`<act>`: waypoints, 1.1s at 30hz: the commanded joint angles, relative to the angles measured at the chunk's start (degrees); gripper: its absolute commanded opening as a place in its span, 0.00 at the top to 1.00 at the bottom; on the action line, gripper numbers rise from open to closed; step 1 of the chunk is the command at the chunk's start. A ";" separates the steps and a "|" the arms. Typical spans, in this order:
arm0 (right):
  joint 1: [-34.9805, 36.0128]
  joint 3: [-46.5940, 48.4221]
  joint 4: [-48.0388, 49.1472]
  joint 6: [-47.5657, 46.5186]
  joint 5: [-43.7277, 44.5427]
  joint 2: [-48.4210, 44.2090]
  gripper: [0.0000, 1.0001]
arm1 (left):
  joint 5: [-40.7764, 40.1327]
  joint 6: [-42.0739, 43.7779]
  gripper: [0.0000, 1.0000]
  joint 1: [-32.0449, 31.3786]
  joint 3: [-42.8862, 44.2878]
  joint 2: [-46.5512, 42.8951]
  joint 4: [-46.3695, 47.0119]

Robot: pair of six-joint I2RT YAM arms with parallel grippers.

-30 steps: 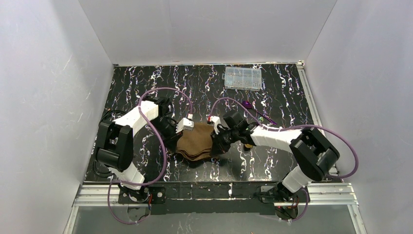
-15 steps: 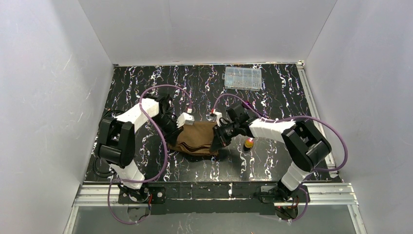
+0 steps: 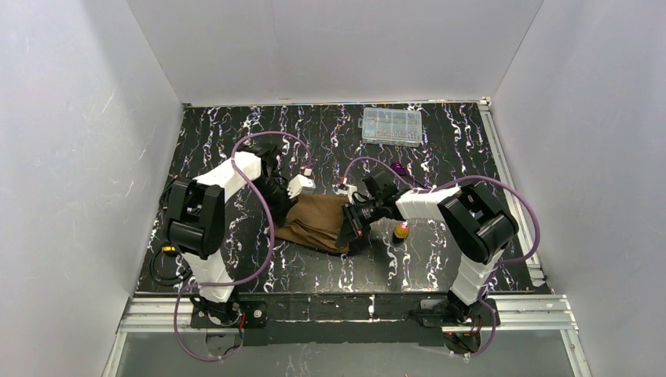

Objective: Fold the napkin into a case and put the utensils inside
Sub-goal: Fold the lower triangle-folded napkin at the center of the board.

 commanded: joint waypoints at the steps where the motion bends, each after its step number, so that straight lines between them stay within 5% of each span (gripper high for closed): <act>1: -1.43 1.41 5.24 4.59 -2.05 0.35 0.74 | -1.51 -0.16 1.00 0.36 1.85 1.49 0.06; 6: -1.66 1.65 7.51 5.77 -2.27 -1.70 0.60 | -1.70 -0.40 1.00 0.38 2.48 3.61 0.42; 10: -1.92 2.42 5.85 2.96 -1.18 -5.74 0.31 | -1.71 -0.82 1.00 0.36 2.92 4.77 0.40; 13: -2.64 3.20 1.88 -0.80 3.49 -9.64 0.26 | -1.71 -1.10 1.00 0.36 3.18 5.48 0.34; 22: -3.16 -4.82 4.33 -4.74 19.22 -24.51 0.50 | -0.30 -3.05 1.00 1.62 5.64 9.66 -2.30; 27: 4.22 -4.85 3.76 -6.25 23.68 -25.39 0.64 | 1.80 -5.23 1.00 2.76 8.24 12.33 -5.22; 33: 12.91 -4.49 5.62 -7.60 30.31 -21.69 0.68 | 2.94 -6.22 1.00 3.27 10.33 14.76 -8.84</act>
